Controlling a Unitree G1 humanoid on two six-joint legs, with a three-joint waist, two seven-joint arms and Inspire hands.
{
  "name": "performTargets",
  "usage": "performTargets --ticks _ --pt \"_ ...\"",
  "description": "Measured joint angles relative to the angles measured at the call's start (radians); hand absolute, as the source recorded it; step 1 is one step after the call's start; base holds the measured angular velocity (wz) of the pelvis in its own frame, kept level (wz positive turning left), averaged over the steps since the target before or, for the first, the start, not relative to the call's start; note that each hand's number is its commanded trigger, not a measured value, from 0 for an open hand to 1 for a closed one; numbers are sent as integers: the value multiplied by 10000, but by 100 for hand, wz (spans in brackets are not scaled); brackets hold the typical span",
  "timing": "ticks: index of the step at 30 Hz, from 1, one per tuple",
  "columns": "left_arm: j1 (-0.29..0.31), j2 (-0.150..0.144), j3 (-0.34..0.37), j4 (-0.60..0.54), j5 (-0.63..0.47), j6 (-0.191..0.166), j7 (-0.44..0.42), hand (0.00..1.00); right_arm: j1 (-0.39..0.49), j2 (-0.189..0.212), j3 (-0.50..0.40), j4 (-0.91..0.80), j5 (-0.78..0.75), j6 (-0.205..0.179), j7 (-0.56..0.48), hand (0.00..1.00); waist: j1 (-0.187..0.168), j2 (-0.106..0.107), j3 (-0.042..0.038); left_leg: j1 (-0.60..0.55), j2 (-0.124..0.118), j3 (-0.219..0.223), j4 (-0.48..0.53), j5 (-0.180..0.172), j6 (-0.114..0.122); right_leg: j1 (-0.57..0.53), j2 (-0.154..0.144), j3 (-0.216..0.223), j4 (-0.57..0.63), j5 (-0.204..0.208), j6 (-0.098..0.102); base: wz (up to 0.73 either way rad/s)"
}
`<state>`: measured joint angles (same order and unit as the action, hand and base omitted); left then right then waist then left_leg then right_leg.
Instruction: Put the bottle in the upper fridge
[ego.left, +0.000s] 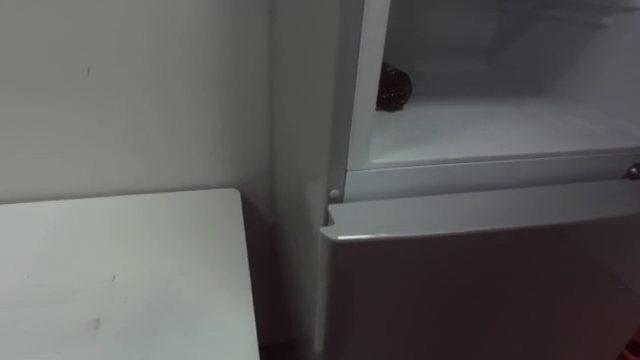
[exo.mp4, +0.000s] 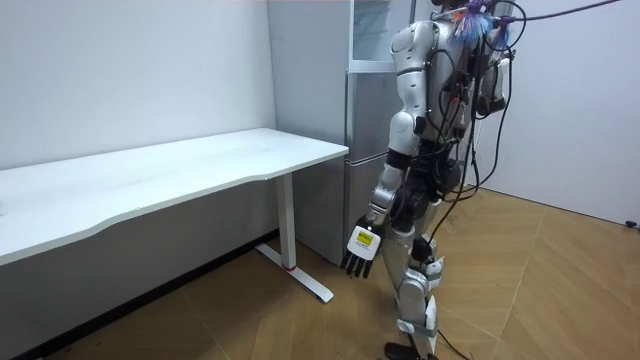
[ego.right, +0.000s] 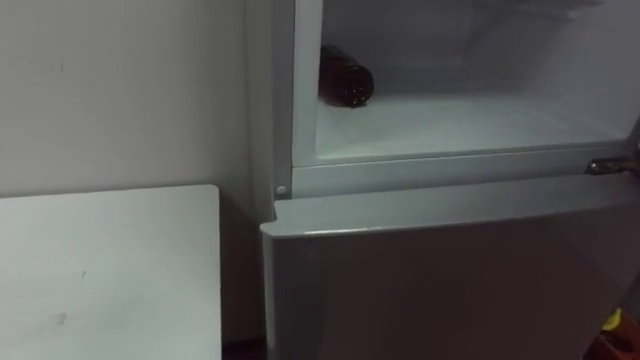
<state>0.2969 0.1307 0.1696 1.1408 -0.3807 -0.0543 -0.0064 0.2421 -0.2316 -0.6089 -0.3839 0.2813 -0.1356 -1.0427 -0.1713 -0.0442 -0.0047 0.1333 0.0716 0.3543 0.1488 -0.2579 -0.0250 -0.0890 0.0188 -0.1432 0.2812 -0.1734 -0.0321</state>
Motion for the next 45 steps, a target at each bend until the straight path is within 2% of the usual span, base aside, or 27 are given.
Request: performTargets --ticks 3,11,23,28,36,45 --pt "-16 1 0 2 0 -3 -57 0 -11 0 -1 -38 -201 -75 124 0 105 54 -30 22 -5 13 25 1 0 3 -3 4 -37 1 -1 -1" --pt "-99 5 3 182 0 -6 -66 0 -4 0 147 -118 -512 -75 211 0 281 51 -31 -7 -2 -54 26 2 1 15 -8 -37 -88 -17 10 0" --pt "-175 51 -189 238 -4 -194 -236 0 -346 0 681 -142 -764 -75 670 0 401 -46 13 27 9 -68 41 1 1 18 -11 -77 -97 -10 -2 1" --pt "-317 65 -494 517 -8 -202 -238 0 -753 0 916 -307 -1707 -75 1214 0 407 -127 48 27 41 -55 47 8 -10 181 10 -107 -200 55 -23 0" --pt "-354 164 -764 577 -189 -198 -215 0 -865 -1 1698 -473 -2487 -65 2238 0 451 -124 28 36 39 12 25 12 -15 217 24 -68 -281 101 -6 -1" --pt "-392 164 -759 571 -188 -239 -242 0 -860 -1 1894 -874 -3194 -64 3326 0 692 -113 1 10 42 -31 21 12 -14 240 17 -126 -292 105 -5 1"
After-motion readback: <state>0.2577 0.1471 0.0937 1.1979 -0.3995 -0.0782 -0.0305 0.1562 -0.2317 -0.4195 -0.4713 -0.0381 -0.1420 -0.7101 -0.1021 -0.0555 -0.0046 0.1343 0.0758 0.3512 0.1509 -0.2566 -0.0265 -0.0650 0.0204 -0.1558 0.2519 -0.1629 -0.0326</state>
